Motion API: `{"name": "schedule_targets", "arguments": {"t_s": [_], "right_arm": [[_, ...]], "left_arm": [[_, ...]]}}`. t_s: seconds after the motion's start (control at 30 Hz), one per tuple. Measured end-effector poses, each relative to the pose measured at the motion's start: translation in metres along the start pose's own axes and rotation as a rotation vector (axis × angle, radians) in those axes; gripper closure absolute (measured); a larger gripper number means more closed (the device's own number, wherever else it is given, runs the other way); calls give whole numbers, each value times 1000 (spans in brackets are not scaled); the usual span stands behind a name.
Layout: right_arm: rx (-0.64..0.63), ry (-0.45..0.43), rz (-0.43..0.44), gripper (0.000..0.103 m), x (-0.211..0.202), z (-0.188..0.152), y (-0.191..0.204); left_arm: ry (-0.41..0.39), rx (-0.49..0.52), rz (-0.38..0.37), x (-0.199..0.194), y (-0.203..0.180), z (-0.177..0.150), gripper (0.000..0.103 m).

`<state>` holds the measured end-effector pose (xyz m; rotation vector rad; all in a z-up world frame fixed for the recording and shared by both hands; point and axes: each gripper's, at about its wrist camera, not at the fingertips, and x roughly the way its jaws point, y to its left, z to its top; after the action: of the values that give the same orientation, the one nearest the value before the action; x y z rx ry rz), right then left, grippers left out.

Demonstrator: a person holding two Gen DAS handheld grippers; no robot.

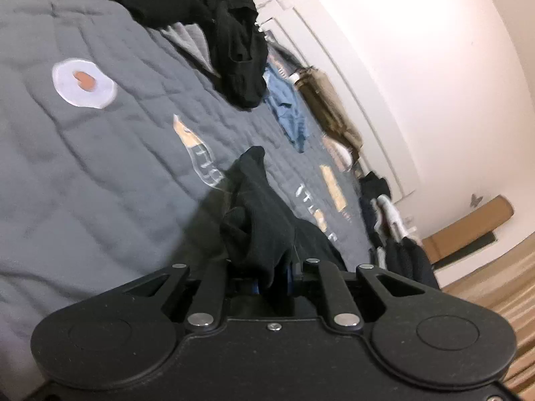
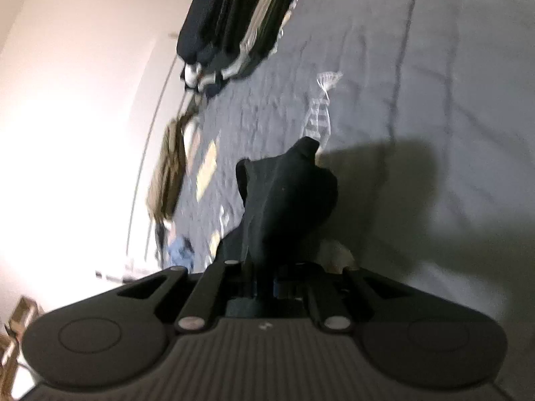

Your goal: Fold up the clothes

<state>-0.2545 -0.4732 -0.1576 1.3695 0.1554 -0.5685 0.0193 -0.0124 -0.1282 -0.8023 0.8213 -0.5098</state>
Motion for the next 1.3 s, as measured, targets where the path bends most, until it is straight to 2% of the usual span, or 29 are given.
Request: {"name": "schedule_targets", "arguments": {"t_s": [0.13, 0.17, 0.2, 0.33, 0.37, 0.43, 0.57, 0.63, 0.7, 0.77, 0.83, 0.87, 0.93, 1.0, 1.03, 1.13, 1.2, 1.3], "right_arm": [[-10, 85, -195, 96, 11, -24, -36], [-28, 82, -193, 96, 11, -25, -36], [-48, 78, -187, 96, 10, -26, -34], [-99, 45, -141, 95, 0, -29, -24], [-108, 31, -121, 95, -4, -30, -20], [-124, 14, -85, 95, -13, -31, -11], [-135, 35, -44, 96, -24, -32, -2], [-150, 74, -79, 95, -24, -38, -5], [-179, 117, -167, 93, -22, -49, -16], [-195, 142, -252, 91, -15, -48, -29], [-165, 158, -230, 90, -15, -40, -35], [-173, 162, -231, 90, -17, -37, -33], [-188, 145, -238, 87, -28, -33, -28], [-180, 122, -253, 80, -39, -30, -27], [-166, 110, -261, 79, -44, -26, -29], [-188, 83, -240, 77, -64, -19, -26], [-233, 64, -214, 76, -68, -17, -19], [-402, 12, -187, 72, -75, -26, 4]], "left_arm": [[133, -87, 150, 3, 39, -7, 87], [145, -127, 171, 5, 49, -11, 84], [140, -156, 160, 6, 56, -13, 81], [92, -99, 120, 2, 43, -13, 76], [72, -75, 102, 0, 37, -13, 77], [31, -36, 80, -8, 29, -10, 86], [-3, -41, 52, -31, 26, 7, 89], [33, -27, 94, -33, 30, 10, 88], [89, -20, 160, -29, 37, 10, 87], [137, -59, 231, -21, 53, 4, 79], [146, -68, 258, -22, 58, 4, 75], [142, -63, 272, -26, 55, 7, 71], [100, -36, 294, -39, 49, 15, 69], [-19, -12, 370, -61, 46, 25, 59], [-52, -15, 382, -68, 45, 29, 55], [-51, -84, 271, -83, 49, 35, 55], [-33, -77, 183, -85, 40, 29, 55], [4, -21, 67, -85, 21, 14, 55]]}}
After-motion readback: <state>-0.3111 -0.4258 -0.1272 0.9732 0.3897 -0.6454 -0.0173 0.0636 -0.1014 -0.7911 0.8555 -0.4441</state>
